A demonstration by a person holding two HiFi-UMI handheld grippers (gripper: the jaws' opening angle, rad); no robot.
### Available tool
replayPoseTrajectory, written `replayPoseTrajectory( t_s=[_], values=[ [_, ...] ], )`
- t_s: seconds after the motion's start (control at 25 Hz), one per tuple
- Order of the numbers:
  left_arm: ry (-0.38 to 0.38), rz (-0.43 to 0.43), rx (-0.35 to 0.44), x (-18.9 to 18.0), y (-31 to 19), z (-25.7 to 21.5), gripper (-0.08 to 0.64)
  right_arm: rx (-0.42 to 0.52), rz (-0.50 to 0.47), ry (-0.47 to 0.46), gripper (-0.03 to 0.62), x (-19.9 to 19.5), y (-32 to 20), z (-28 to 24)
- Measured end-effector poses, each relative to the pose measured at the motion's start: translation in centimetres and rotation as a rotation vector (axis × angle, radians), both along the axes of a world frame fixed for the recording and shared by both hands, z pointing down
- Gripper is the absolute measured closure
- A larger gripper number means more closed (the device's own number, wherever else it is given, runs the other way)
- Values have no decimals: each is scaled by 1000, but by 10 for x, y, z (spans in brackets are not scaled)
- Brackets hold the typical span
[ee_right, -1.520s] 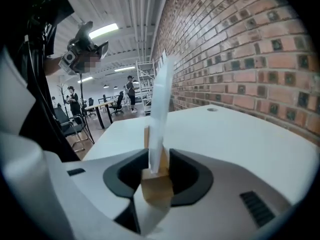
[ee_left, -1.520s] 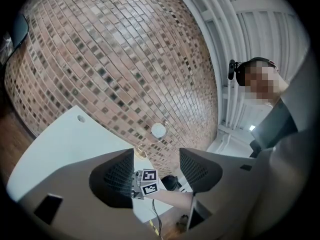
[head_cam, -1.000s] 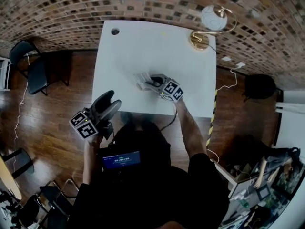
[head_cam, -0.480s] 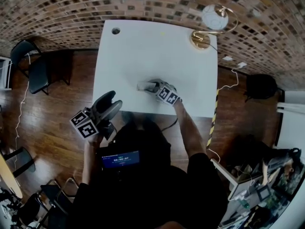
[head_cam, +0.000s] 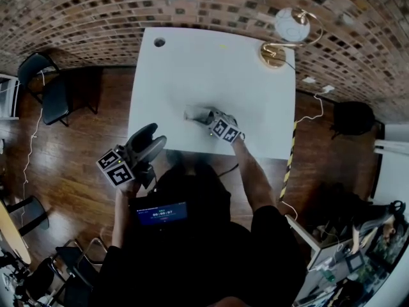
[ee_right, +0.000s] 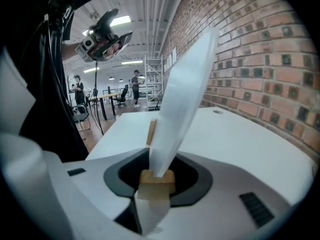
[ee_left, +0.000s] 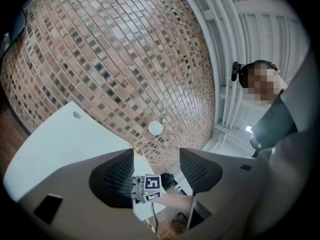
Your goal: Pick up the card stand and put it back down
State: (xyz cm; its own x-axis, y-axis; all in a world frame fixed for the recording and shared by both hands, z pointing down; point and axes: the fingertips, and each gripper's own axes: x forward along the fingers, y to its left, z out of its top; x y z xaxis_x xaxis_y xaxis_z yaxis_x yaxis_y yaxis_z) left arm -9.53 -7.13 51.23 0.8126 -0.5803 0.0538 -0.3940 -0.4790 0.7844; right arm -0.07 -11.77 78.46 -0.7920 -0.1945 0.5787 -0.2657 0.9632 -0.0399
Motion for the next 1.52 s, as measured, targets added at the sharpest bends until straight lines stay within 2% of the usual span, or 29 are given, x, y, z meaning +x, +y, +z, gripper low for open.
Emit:
replayPoseTrajectory(
  t_s=[0.16, 0.32, 0.6, 0.76, 0.92, 1.12, 1.52],
  values=[
    [16, 27, 15, 7, -4, -5, 290, 16, 77, -93, 449, 5, -15, -35],
    [38, 78, 47, 22, -9, -16, 290, 44, 77, -134, 449, 8, -28, -89],
    [83, 149, 124, 40, -19, -41, 290, 100, 43, -165, 449, 20, -52, -207],
    [105, 172, 180, 47, -23, -59, 290, 116, 12, -142, 448, 26, -58, -270],
    [120, 190, 231, 52, -21, -75, 290, 94, -20, -129, 448, 29, -56, -319],
    [135, 195, 250, 53, -18, -80, 290, 78, -43, -130, 448, 24, -53, -347],
    [135, 204, 298, 52, -8, -91, 290, 71, -66, -151, 448, 8, -48, -361]
  ],
)
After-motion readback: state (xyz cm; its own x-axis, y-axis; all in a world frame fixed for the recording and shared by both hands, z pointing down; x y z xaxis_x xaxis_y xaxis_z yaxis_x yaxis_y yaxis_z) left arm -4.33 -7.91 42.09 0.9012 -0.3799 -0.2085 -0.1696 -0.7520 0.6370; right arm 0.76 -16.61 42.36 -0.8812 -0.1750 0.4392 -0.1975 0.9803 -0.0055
